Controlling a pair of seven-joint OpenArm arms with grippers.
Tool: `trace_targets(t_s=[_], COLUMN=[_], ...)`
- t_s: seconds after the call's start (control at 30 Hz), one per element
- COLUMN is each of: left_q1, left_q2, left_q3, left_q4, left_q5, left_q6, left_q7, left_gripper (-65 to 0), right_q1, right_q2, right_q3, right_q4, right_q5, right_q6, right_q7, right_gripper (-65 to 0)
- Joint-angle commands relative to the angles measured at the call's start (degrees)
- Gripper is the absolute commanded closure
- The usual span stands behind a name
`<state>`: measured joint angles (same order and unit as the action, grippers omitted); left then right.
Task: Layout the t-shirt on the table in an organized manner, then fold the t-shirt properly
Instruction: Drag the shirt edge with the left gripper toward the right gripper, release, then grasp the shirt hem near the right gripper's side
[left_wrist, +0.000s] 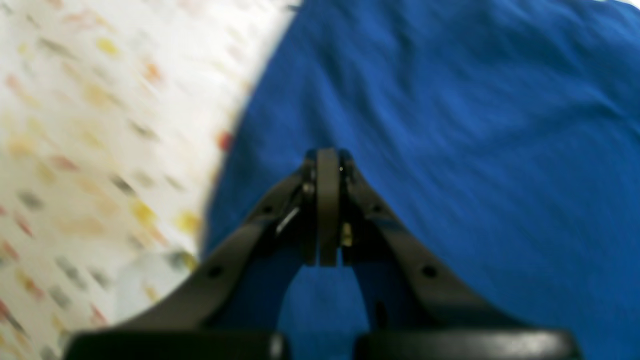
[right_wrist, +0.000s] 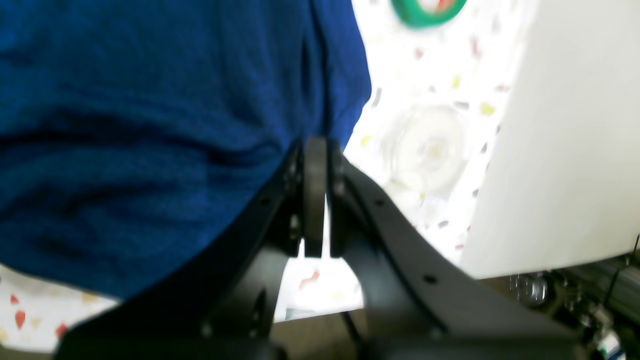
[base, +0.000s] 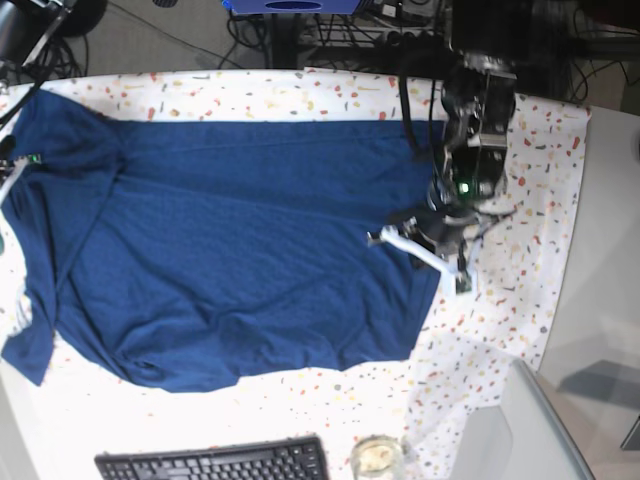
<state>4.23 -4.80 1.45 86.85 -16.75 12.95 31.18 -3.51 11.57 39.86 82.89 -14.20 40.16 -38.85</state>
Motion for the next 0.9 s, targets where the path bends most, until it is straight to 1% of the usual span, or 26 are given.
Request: trace_targets(t_s=[0.0,0.03,0.07,0.13,0.17,0.23,0.27,0.4,0.53,0.57,0.63,0.7,0.73,0.87], left_q1=[1.0,2.7,4.3,7.3,9.2,12.6,13.9,18.3,20.3,20.8,21.5,22.1,22.2,23.3], left_q2=[-0.3,-0.3,-0.6,-0.8,-1.3,-1.7,-1.8,-1.8,-1.9,-1.9,-1.6,-1.4,-1.4,-1.4], left_q3=[-0.7,-0.7,-0.8,-1.1,-2.3,-5.3,-6.5,-11.0,-14.0,-14.6,-16.0,-17.3,-18.0,-20.8], left_q4=[2.3,3.5,4.4,6.4,7.3,9.1,9.9,12.4,12.4,12.4,12.6,12.6,12.6,12.6], left_q5=[0.2,0.2,0.1,0.3,0.3,0.1,0.1,0.1,0.1,0.1,0.1,0.1,0.1,0.1], left_q6=[0.1,0.1,0.1,0.1,0.1,0.0,0.0,-0.1,-0.2,-0.6,-2.5,-2.9,-2.9,-2.9], left_q7=[-0.8,-0.8,-0.8,-0.9,-0.9,-0.9,-0.9,-0.9,-0.9,-0.9,-0.9,-0.9,-0.9,-0.9], left_gripper=[0.0,0.0,0.0,0.0,0.0,0.0,0.0,0.0,0.0,0.0,0.0,0.0,0.0,0.0], right_q1=[2.1,3.4,4.6,7.0,8.3,10.5,11.1,13.0,17.9,19.6,22.5,23.9,24.1,24.3], right_q2=[1.1,1.5,2.2,4.5,5.2,6.1,6.1,6.8,8.7,8.9,9.0,9.1,9.7,9.7], right_q3=[0.5,0.6,0.4,0.0,0.0,0.0,0.0,-0.6,-6.8,-7.7,-8.0,-8.3,-8.4,-8.4], right_q4=[-0.2,-2.0,-4.6,-9.9,-12.6,-16.3,-17.3,-21.3,-29.7,-32.0,-36.9,-39.4,-39.9,-40.4], right_q5=[0.8,1.9,3.4,5.9,6.9,7.6,7.6,7.6,7.6,7.6,7.6,7.5,7.5,7.5], right_q6=[-0.2,-0.2,-0.2,-0.2,-0.2,-0.2,-0.2,-0.2,-0.2,-0.2,-0.2,-0.2,-0.2,-0.2], right_q7=[0.9,0.9,0.9,0.9,0.9,1.0,1.4,6.5,10.6,11.8,14.5,15.9,15.9,16.0], right_gripper=[-1.7,-2.0,-3.9,-12.3,-18.2,-28.2,-30.9,-32.4,-32.6,-32.6,-32.6,-32.1,-32.1,-32.0])
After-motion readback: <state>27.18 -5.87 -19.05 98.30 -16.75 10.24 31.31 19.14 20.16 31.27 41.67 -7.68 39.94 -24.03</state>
